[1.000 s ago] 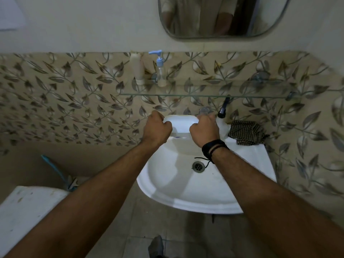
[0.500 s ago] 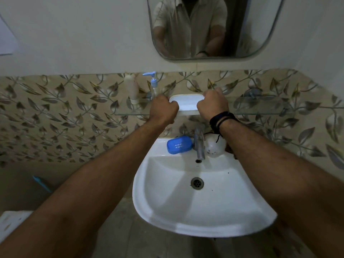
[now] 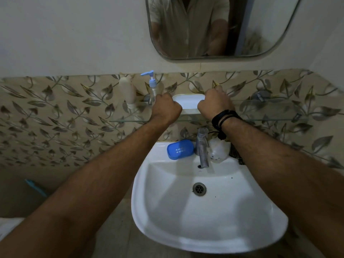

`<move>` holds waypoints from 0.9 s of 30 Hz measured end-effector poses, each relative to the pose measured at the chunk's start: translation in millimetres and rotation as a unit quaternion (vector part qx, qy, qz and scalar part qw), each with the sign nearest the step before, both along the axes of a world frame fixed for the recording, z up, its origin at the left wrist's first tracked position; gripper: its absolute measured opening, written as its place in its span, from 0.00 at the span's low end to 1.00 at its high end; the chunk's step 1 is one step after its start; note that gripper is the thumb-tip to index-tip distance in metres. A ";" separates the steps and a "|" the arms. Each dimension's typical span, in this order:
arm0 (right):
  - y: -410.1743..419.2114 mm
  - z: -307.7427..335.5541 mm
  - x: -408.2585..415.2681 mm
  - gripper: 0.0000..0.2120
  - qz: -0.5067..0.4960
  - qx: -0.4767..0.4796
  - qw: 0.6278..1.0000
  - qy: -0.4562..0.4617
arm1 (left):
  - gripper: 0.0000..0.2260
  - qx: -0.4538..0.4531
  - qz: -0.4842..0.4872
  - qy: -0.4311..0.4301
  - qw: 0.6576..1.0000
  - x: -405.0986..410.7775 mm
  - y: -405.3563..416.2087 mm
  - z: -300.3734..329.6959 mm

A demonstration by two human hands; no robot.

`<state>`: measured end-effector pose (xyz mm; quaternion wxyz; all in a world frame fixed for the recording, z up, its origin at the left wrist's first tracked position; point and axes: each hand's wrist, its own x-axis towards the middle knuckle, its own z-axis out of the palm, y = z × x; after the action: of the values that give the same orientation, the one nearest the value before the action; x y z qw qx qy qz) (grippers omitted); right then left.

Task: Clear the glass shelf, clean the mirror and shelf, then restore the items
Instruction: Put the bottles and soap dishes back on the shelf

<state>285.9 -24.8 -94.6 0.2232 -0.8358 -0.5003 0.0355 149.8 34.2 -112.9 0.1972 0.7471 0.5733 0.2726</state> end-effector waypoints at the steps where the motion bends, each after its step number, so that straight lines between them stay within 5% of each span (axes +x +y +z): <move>1: -0.7 0.6 -0.8 0.19 -0.003 -0.004 1.000 -0.001 | 0.18 0.005 -0.002 0.004 1.000 -0.1 -0.2 -0.6; 21: -33.0 11.6 -7.9 0.20 -0.007 0.001 0.999 -0.036 | 0.18 0.038 -0.014 0.014 0.999 -9.0 -24.3 3.0; 27: -48.3 4.2 -21.7 0.19 0.030 0.060 0.998 -0.021 | 0.17 0.082 -0.031 -0.041 0.995 -14.9 -45.2 -3.4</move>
<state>264.2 -73.1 -90.3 0.2614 -0.8063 -0.5306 -0.0054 134.9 -11.0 -116.3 0.1672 0.7662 0.5170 0.3432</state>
